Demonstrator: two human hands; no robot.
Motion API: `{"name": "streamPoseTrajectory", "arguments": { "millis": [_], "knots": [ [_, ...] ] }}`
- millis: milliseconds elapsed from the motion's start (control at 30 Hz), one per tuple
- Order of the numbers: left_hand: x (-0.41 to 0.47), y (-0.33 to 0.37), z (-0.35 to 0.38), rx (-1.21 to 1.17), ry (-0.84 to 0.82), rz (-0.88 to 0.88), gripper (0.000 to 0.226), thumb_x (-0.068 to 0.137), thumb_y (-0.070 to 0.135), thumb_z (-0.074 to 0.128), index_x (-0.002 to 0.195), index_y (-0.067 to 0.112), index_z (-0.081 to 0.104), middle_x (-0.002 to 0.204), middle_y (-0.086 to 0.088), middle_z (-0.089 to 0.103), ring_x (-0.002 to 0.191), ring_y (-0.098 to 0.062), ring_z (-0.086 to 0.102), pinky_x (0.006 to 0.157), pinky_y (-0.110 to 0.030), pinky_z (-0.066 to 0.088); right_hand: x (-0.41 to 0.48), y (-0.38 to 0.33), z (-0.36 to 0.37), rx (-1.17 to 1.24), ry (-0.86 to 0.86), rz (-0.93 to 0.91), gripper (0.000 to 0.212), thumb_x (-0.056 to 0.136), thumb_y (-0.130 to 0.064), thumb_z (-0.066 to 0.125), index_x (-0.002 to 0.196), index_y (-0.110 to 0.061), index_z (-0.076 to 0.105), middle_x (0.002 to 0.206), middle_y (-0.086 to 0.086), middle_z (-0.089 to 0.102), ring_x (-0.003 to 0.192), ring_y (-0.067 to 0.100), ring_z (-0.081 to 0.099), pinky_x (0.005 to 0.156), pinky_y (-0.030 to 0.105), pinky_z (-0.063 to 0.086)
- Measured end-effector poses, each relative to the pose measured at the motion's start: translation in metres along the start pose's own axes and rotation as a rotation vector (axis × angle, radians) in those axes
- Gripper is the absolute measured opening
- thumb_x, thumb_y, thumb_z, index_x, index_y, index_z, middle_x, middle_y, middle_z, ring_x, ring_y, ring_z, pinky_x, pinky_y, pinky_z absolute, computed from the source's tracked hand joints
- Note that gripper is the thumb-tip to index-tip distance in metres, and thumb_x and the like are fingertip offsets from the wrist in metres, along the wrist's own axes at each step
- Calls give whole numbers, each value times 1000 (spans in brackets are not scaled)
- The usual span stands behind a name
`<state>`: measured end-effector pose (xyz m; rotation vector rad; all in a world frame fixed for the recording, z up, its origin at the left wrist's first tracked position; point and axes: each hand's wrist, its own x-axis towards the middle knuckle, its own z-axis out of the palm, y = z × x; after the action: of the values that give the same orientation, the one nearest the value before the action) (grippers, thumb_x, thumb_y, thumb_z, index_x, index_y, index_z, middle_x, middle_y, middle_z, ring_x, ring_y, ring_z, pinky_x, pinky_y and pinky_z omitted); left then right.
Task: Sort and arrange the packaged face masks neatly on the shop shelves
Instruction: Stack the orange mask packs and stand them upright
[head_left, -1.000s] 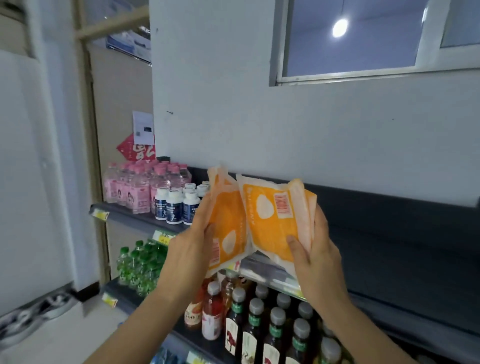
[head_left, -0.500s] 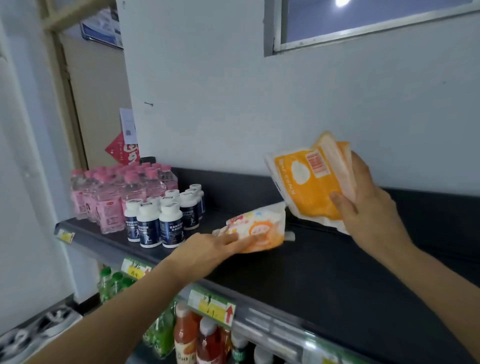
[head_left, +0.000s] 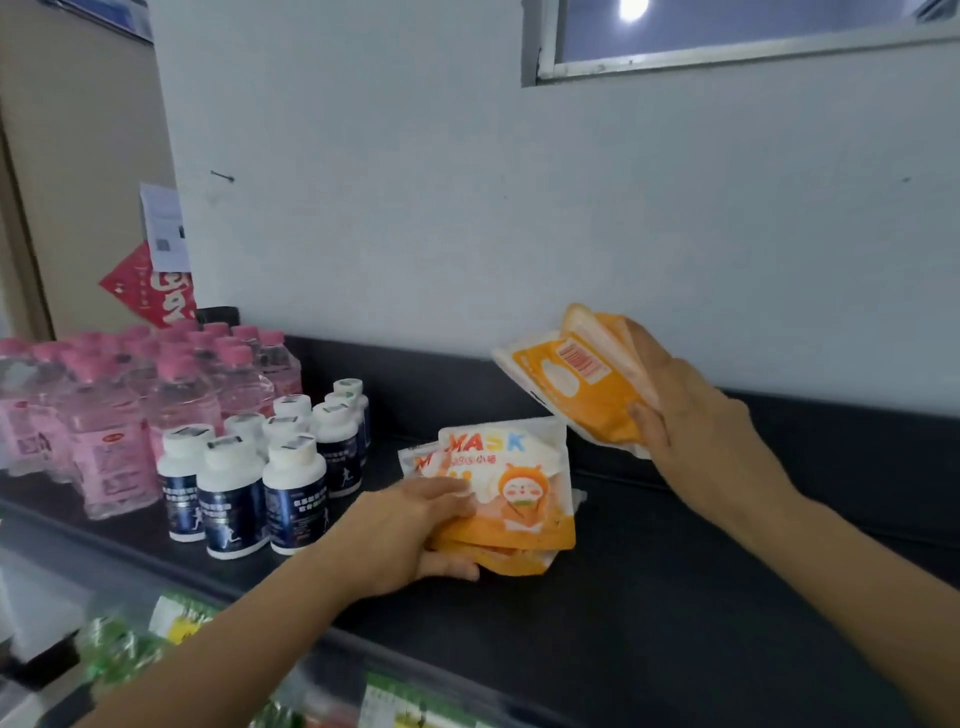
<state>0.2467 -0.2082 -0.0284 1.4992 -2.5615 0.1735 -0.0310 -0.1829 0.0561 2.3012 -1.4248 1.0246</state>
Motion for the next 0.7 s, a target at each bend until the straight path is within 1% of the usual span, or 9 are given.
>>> {"name": "streamPoseTrajectory", "arguments": {
  "millis": [67,167,233,333,367,433,500,600,700],
  "knots": [
    [0,-3,3,-188,-15,-44,102,53,95,12,133,40,41,157,10,9,143,-16,11,112,-43,27,7,-9,5,-42,3,25,70,100,-26,34,129,-53,-23,119,2,44,78,26,55,74,40,48],
    [8,-3,2,-517,47,-146,87,66,90,16,125,33,46,158,-1,6,145,-18,0,117,-43,13,13,-18,15,-101,-4,28,76,99,-22,37,127,-54,-25,119,3,44,75,24,56,70,39,50],
    [21,-5,-2,-700,87,-333,72,83,69,39,138,22,34,157,-8,8,146,-22,2,117,-42,13,16,-24,23,-163,-34,24,80,99,-20,40,128,-55,-26,117,4,46,67,26,56,64,42,51],
    [43,-10,-8,-886,68,-605,86,88,47,56,149,14,5,156,-16,3,142,-35,14,115,-45,21,16,-35,32,-284,-38,0,100,88,-7,56,139,-51,-18,120,9,51,43,16,42,38,30,39],
    [49,-13,-7,-978,59,-684,88,90,45,55,149,13,0,156,-17,7,139,-36,21,112,-44,26,15,-40,35,-355,-66,-24,102,85,-5,57,140,-48,-17,126,11,49,43,15,42,38,25,35],
    [61,-20,0,-1239,133,-821,78,93,44,48,149,11,5,149,-18,29,126,-35,41,103,-42,38,10,-50,49,-439,-246,-51,91,91,-12,46,136,-50,-24,146,6,28,76,23,59,58,29,42],
    [68,-25,0,-1476,253,-943,70,94,53,38,145,7,25,131,-17,50,105,-32,54,93,-41,46,4,-61,65,-472,-470,-61,84,95,-22,42,135,-52,-25,154,3,11,118,28,49,79,37,46],
    [75,-30,-9,-1694,220,-976,83,82,74,35,130,8,47,112,-14,64,96,-33,63,90,-46,51,6,-58,82,-477,-558,-45,87,94,-25,49,138,-52,-22,156,2,4,135,32,31,88,45,46],
    [75,-32,-20,-1671,47,-845,83,65,82,52,109,12,60,97,-13,70,89,-32,67,87,-46,53,15,-52,90,-391,-562,-18,75,96,-27,45,142,-50,-10,157,-6,3,140,28,21,94,44,44]
  ]
}}
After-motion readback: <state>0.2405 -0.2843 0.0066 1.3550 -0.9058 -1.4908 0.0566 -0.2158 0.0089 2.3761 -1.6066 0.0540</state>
